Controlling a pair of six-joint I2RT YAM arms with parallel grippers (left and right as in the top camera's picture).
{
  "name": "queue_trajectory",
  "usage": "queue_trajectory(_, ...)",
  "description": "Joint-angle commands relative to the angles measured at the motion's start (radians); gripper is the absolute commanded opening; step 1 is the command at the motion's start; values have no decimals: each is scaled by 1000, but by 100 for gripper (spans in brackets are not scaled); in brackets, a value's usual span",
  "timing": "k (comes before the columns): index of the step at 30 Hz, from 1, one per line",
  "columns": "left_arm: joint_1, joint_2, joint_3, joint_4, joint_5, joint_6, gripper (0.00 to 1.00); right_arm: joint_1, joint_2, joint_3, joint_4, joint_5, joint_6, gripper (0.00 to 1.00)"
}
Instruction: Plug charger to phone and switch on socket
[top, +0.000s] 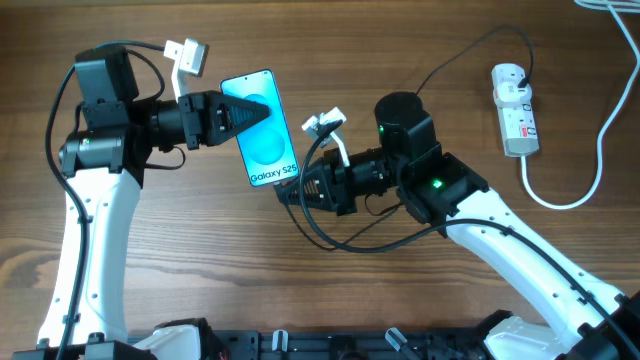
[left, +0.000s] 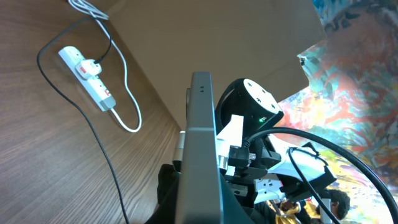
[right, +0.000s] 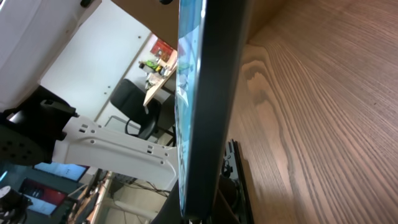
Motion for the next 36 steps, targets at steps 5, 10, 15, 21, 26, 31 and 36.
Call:
queue_trajectory(5, 3, -19, 16, 25, 30, 0, 4, 3, 8, 6, -26, -79, 3, 4)
queue_trajectory(10, 52, -19, 16, 102, 30, -52, 4, 2, 8, 6, -31, -32, -21, 4)
queue_trajectory(15, 54, -19, 16, 101, 30, -80, 4, 3, 12, 6, 70, -2, 87, 4)
queue_trajectory(21, 54, -19, 16, 101, 30, -80, 4, 3, 60, 6, 169, -78, 135, 4)
queue_trajectory(26, 54, -19, 16, 101, 30, -80, 4, 3, 60, 6, 179, -129, 135, 4)
queue_trajectory(31, 54, -19, 16, 101, 30, -80, 4, 3, 60, 6, 178, -74, 159, 4)
queue_trajectory(36, 54, -19, 16, 101, 30, -80, 4, 3, 60, 6, 179, -48, 158, 4)
